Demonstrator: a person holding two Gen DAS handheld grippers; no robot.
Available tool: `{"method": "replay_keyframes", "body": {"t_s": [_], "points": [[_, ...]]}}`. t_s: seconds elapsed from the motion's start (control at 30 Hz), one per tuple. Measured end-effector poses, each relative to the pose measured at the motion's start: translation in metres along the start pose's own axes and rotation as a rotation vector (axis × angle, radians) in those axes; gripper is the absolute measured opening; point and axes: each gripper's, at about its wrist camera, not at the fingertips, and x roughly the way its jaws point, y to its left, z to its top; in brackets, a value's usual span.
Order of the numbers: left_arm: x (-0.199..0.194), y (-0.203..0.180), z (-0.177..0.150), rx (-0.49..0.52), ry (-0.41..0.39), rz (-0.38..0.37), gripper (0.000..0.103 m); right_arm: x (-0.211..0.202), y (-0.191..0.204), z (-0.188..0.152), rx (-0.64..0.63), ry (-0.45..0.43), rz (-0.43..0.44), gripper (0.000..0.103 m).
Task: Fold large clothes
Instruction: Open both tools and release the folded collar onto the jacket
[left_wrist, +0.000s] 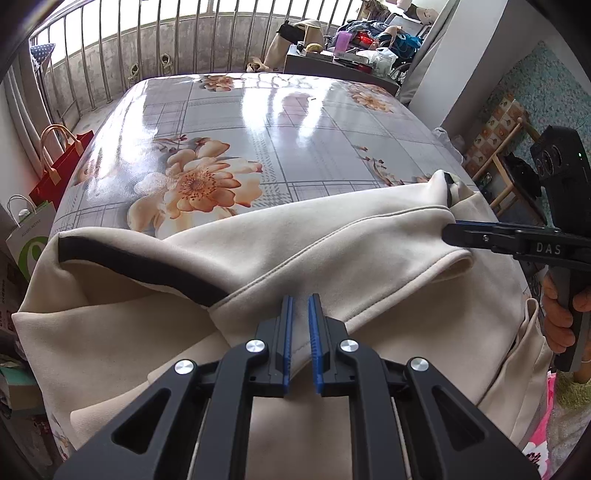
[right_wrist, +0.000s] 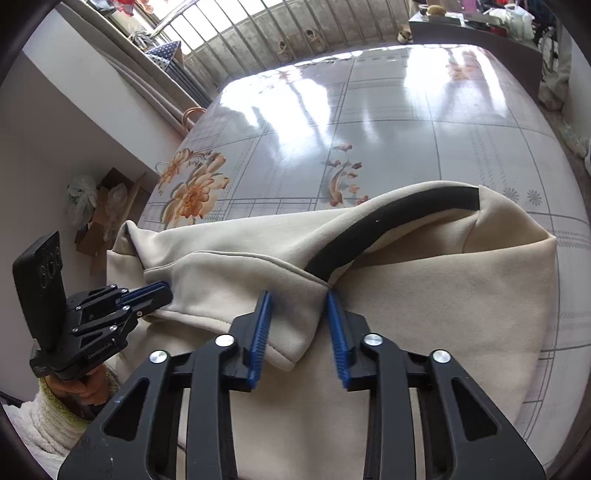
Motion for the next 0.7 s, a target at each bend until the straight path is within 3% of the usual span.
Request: {"method": "replay_keyframes", "body": {"t_s": [0.17,0.3,0.33,0.4,0.5,0.6,0.7], "points": [[0.0,-0.003,-0.002,-0.003,0.001,-0.005,0.01,-0.016,0.008,0.007,-0.033,-0.062,-0.009,0.014],[0.0,-0.006,-0.005,0.01,-0.009,0.005,0.01,0.005,0.007,-0.002,-0.086,-0.001,-0.128,0.016],[0.0,-0.006,-0.006,0.013,-0.01,0.007,0.01,0.009,0.005,-0.004,-0.08,0.005,-0.122,0.016],[0.0,-0.006,-0.006,0.013,-0.009,0.004,0.01,0.0,0.009,-0.003,-0.058,-0.009,-0.146,0.018],[0.0,-0.004,-0.006,0.006,-0.007,-0.009,0.01,-0.02,0.033,-0.002,-0.135,-0.099,-0.257,0.027],[0.0,-0.003,-0.007,0.0,-0.015,-0.017,0.01,-0.025,0.053,-0.002,-0.187,-0.141,-0.215,0.028],[-0.002,0.0,-0.008,-0.009,-0.023,-0.024,0.01,-0.004,0.065,-0.008,-0.23,-0.112,-0.16,0.028]]}}
